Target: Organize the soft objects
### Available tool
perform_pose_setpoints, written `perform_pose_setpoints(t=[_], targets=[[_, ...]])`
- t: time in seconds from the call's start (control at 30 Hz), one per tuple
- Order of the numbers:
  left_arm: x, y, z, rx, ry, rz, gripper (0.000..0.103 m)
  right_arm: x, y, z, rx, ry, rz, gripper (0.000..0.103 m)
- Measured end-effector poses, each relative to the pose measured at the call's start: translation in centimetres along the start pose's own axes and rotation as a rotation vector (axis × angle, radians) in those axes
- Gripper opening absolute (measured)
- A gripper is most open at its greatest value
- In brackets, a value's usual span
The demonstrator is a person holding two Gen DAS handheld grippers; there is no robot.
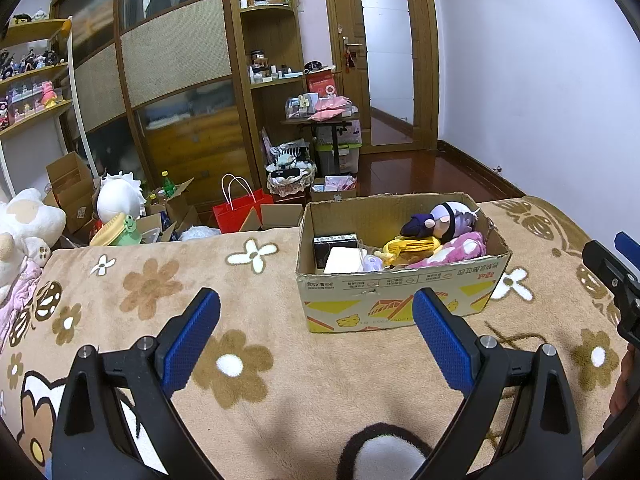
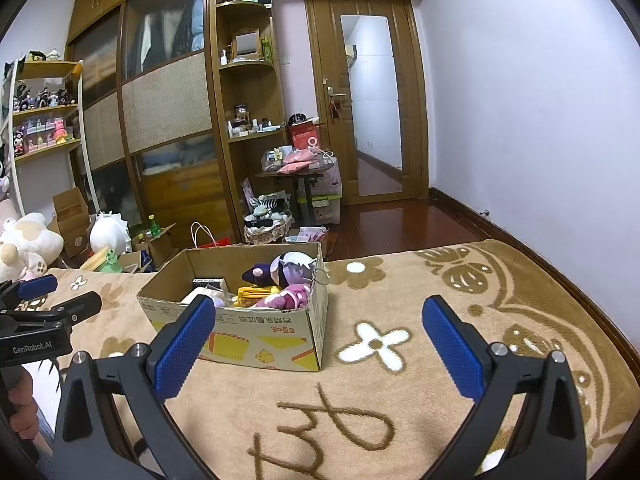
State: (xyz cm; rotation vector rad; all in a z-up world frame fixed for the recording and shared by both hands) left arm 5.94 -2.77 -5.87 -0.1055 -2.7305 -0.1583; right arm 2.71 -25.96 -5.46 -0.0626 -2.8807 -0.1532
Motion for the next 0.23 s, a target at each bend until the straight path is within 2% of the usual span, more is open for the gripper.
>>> perform_pose_setpoints(t=[0.23], targets=[[-0.01, -0.16, 0.21, 0.003, 0.000, 0.001, 0.096, -0.07, -0.02, 0.09, 0.000, -0.001, 0.000, 0.103]])
Point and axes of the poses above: each gripper's, at about its wrist camera, not at the fingertips, and x roughly against the way its jaws point, y to its left, z to its underside, the point moved 6 cm from there along -x, roughly the way its jaws point, and after that the axes turned 11 degrees about -y, right-handed, at the moved point
